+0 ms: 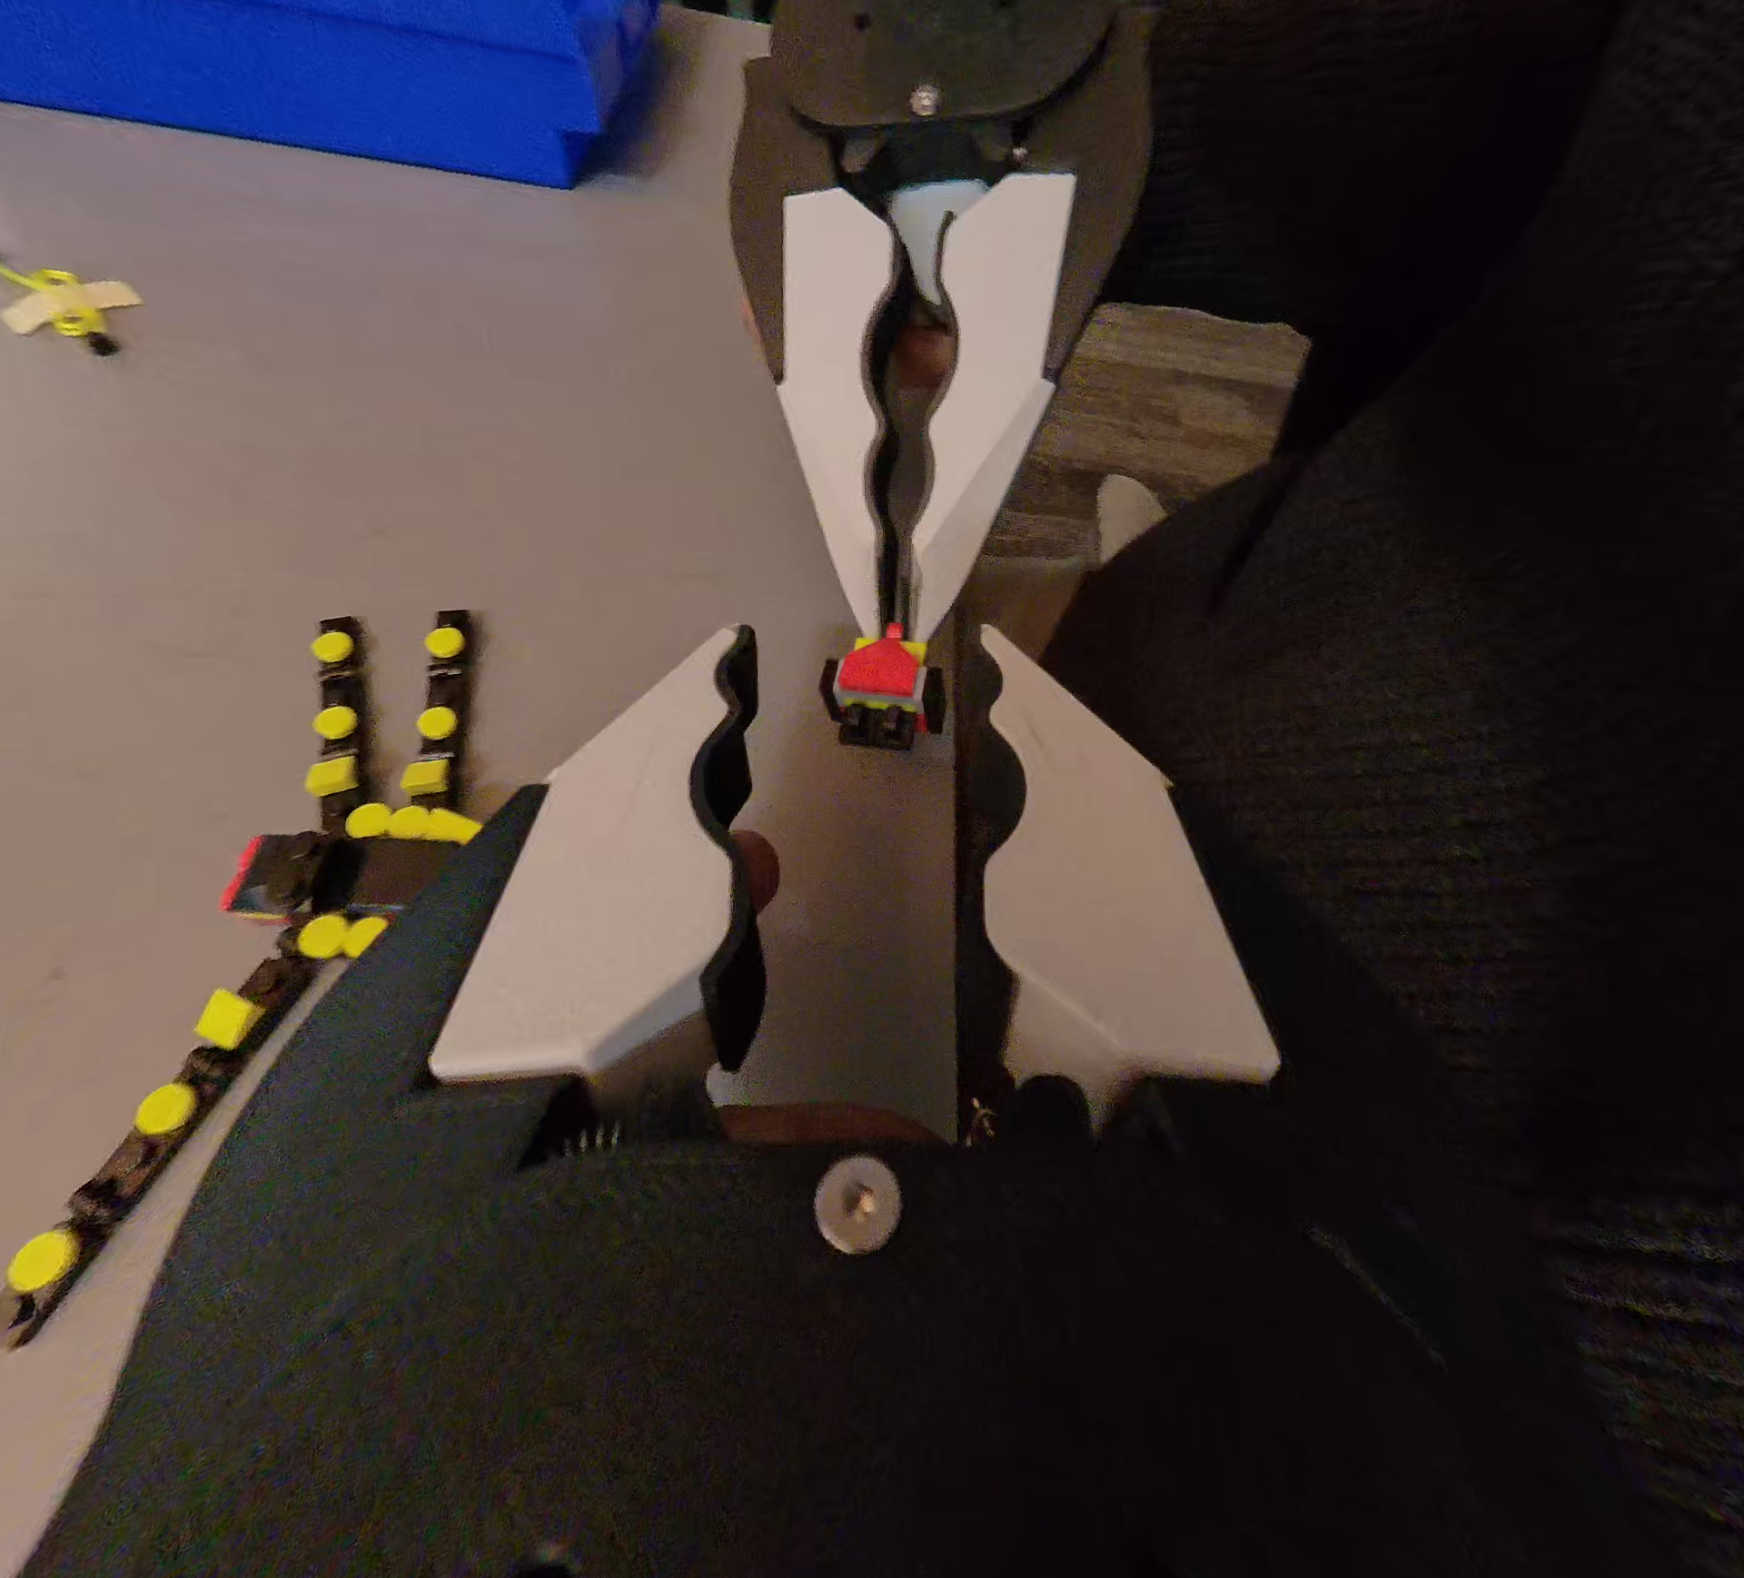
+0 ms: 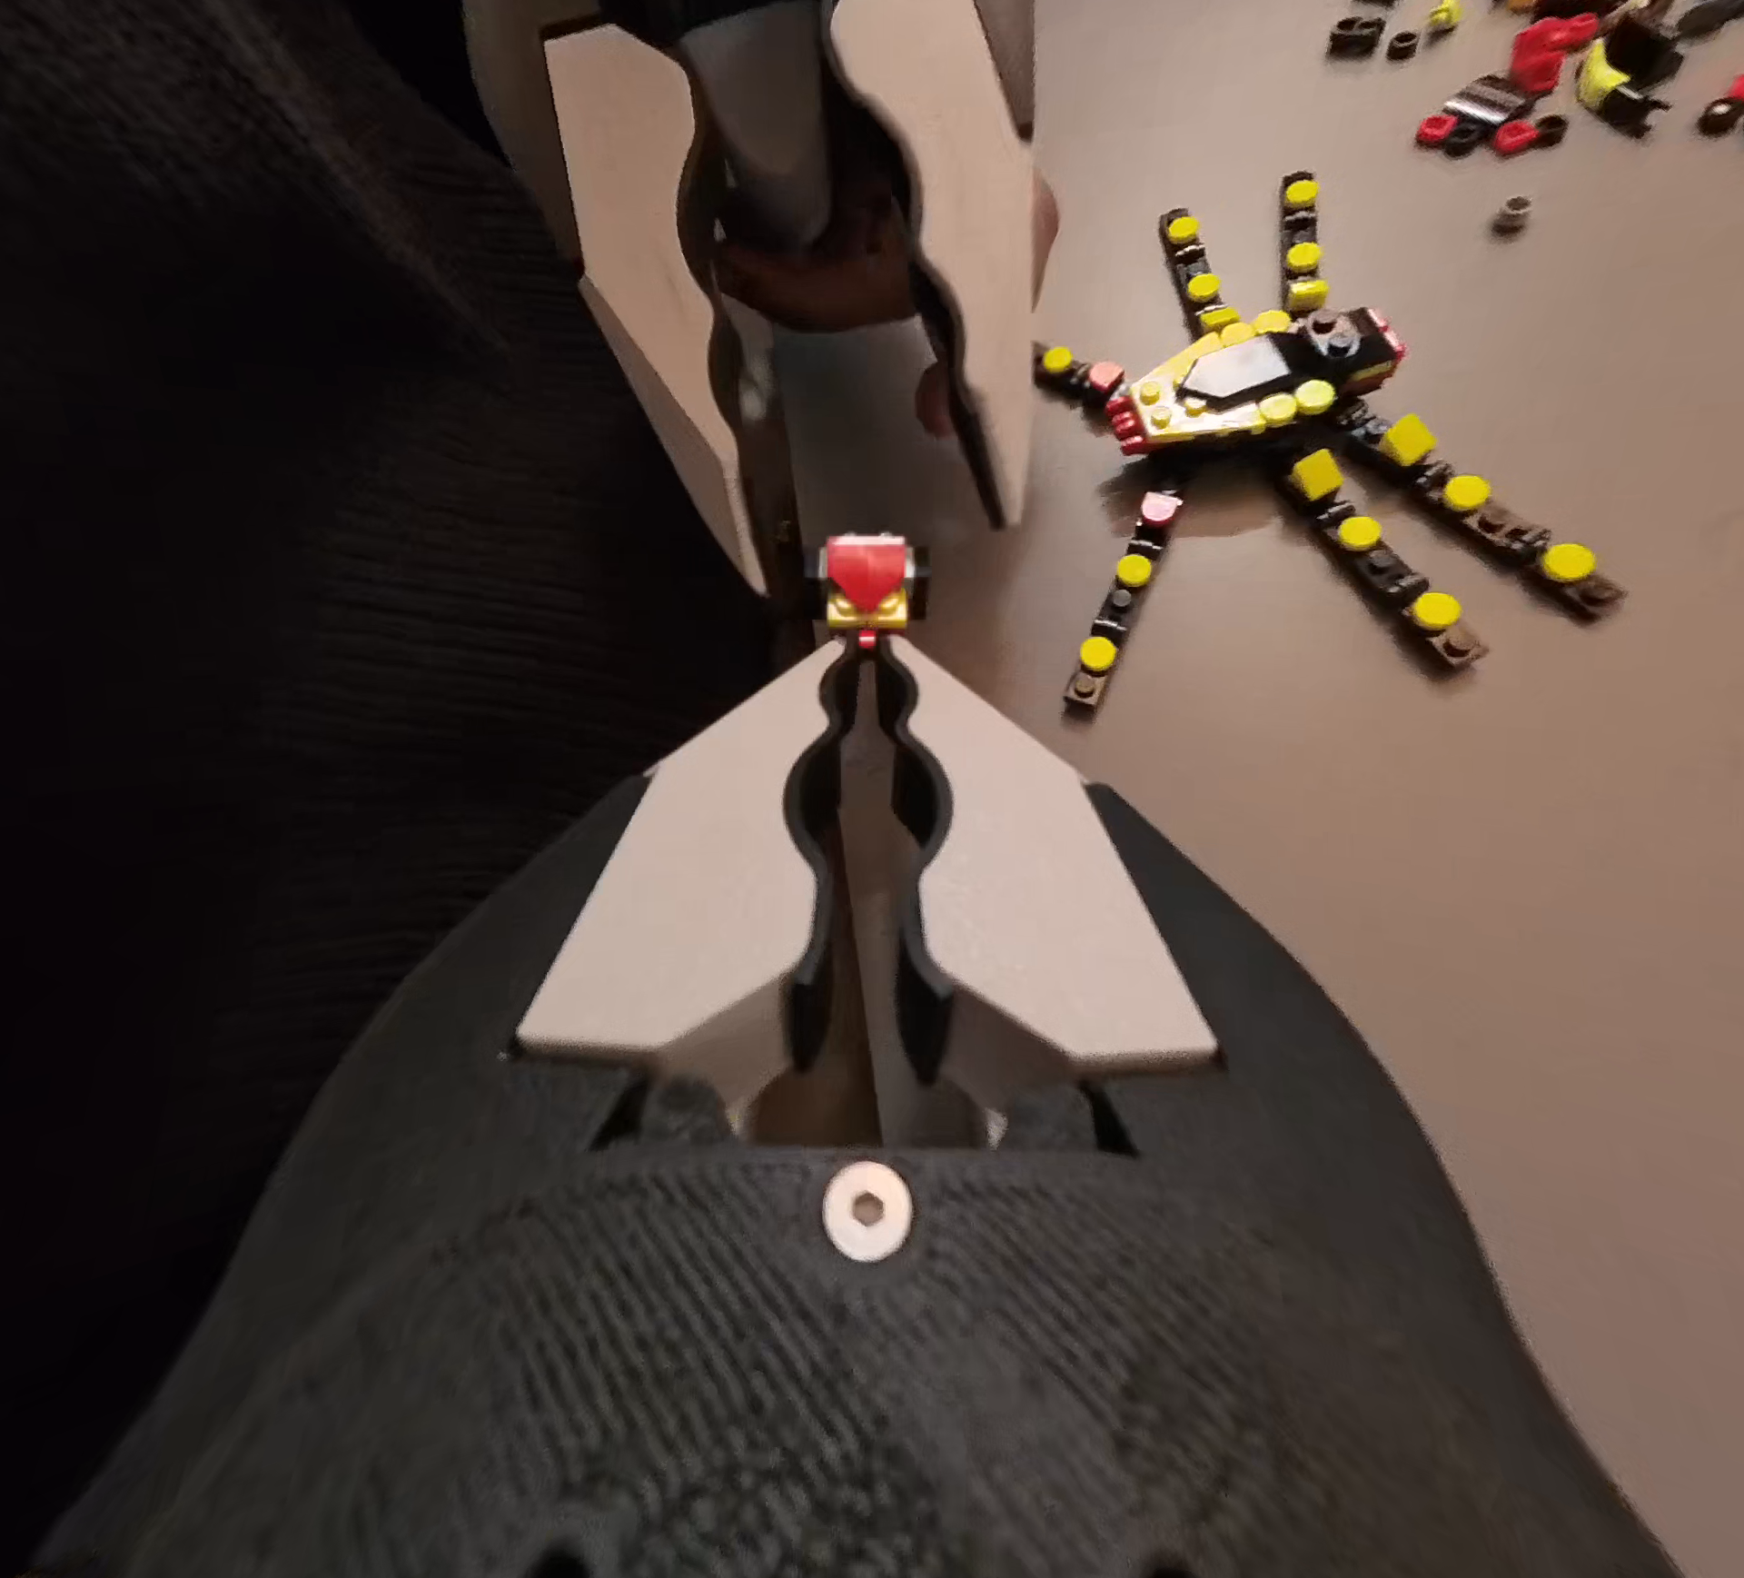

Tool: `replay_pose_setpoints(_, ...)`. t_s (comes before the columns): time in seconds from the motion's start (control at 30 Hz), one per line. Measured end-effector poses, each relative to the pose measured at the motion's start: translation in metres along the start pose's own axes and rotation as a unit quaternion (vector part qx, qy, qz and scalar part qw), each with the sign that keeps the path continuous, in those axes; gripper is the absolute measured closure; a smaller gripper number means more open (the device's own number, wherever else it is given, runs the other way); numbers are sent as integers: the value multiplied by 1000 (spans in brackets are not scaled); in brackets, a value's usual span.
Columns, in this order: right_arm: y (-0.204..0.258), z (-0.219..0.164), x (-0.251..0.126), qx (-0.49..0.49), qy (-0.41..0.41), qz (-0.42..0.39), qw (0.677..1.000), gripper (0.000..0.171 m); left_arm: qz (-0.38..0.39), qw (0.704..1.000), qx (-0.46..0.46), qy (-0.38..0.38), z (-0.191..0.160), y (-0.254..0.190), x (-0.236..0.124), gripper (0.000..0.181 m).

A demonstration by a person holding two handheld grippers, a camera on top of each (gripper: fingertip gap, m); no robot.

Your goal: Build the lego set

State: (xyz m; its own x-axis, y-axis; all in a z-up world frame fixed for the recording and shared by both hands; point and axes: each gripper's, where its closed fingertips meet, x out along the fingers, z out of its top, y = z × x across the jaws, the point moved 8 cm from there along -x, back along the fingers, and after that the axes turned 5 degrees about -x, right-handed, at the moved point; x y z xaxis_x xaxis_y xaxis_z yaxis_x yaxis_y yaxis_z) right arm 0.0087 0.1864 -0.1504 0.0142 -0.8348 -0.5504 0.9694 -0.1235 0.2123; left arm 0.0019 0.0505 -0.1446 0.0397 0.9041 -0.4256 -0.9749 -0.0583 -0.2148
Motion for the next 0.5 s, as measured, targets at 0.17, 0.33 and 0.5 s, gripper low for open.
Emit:
replay_pose_setpoints(0.17, -7, -2, -1, 13, 5, -23, 1000, 170, 16, 1000, -8, 13, -2, 3, 2, 150)
replay_pose_setpoints(0.33, 0, 2, -1, 7, -14, 2, 1000, 170, 2, 1000, -11, 24, -4, 1, 4, 143)
replay_pose_setpoints(0.5, 2, 2, -3, 2, -19, 12, 1000, 170, -20, 999, -1, 38, -8, -5, 5, 154)
